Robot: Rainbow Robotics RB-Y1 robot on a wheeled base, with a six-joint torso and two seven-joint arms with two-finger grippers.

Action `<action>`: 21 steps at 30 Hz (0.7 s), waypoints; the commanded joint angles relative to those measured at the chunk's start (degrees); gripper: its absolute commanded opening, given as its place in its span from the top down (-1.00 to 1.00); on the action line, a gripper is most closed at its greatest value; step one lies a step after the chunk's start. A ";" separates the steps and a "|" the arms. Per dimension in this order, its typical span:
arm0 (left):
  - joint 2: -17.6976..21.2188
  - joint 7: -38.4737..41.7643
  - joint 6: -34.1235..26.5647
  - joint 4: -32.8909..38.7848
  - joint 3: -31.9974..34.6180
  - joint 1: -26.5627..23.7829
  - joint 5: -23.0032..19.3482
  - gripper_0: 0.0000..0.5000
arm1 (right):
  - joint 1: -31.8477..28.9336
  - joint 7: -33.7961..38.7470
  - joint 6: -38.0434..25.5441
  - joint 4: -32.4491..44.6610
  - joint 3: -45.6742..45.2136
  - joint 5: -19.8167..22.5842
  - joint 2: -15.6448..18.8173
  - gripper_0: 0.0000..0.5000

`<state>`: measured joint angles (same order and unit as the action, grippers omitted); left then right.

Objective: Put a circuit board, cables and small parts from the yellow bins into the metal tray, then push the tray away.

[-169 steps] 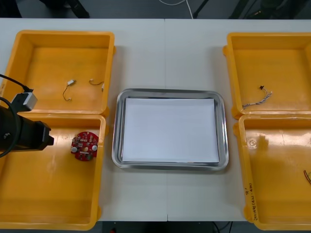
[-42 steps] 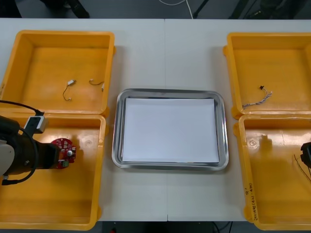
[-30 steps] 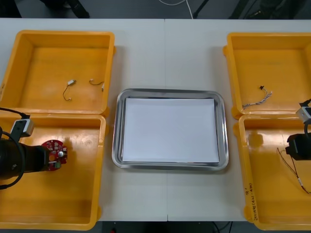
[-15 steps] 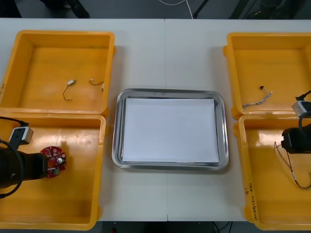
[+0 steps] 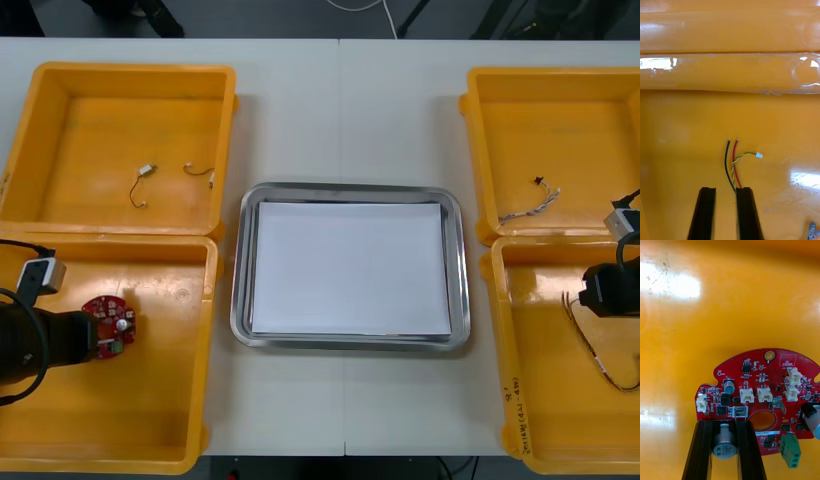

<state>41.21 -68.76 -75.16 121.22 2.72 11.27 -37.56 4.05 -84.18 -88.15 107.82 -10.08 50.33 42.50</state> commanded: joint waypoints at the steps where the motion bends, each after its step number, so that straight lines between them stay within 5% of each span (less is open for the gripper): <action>1: 2.38 -7.79 1.24 -0.37 0.35 1.73 0.65 1.00 | 1.40 1.56 -0.27 1.34 -0.38 -0.49 -0.23 -0.71; 2: 2.38 -7.88 1.24 -0.37 0.35 1.65 0.74 1.00 | 1.40 1.56 -0.27 1.43 -0.38 -0.49 -0.14 -1.00; 9: 2.38 -7.88 1.24 -0.37 0.35 1.73 0.03 0.93 | 1.49 1.56 -0.45 1.34 -1.52 0.03 -0.14 -1.00; 11: 2.38 -7.88 1.24 -0.37 0.35 1.73 -0.14 0.47 | 1.84 1.56 -1.33 1.34 -2.14 0.30 -0.05 -1.00; 13: 2.38 -7.88 1.15 -0.37 0.35 1.82 -0.14 -0.31 | 2.28 1.21 -2.64 1.34 -3.28 1.26 0.56 -1.00; 15: 2.38 -7.88 1.24 -0.37 0.35 1.73 -0.23 -0.69 | 2.45 0.95 -3.35 1.43 -3.81 1.70 1.62 -1.00; 18: 2.38 -7.88 1.24 -0.37 0.35 1.82 -0.32 -0.98 | 2.45 0.24 -3.35 1.69 -3.90 3.55 4.34 -1.00; 21: 2.38 -7.79 1.24 -0.37 0.35 1.82 -0.49 -1.00 | 2.37 -0.20 -3.35 1.69 -3.90 6.63 7.33 -1.00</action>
<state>41.21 -72.15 -74.56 120.36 2.72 11.30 -37.64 5.17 -84.19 -91.13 107.82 -12.38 54.44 44.49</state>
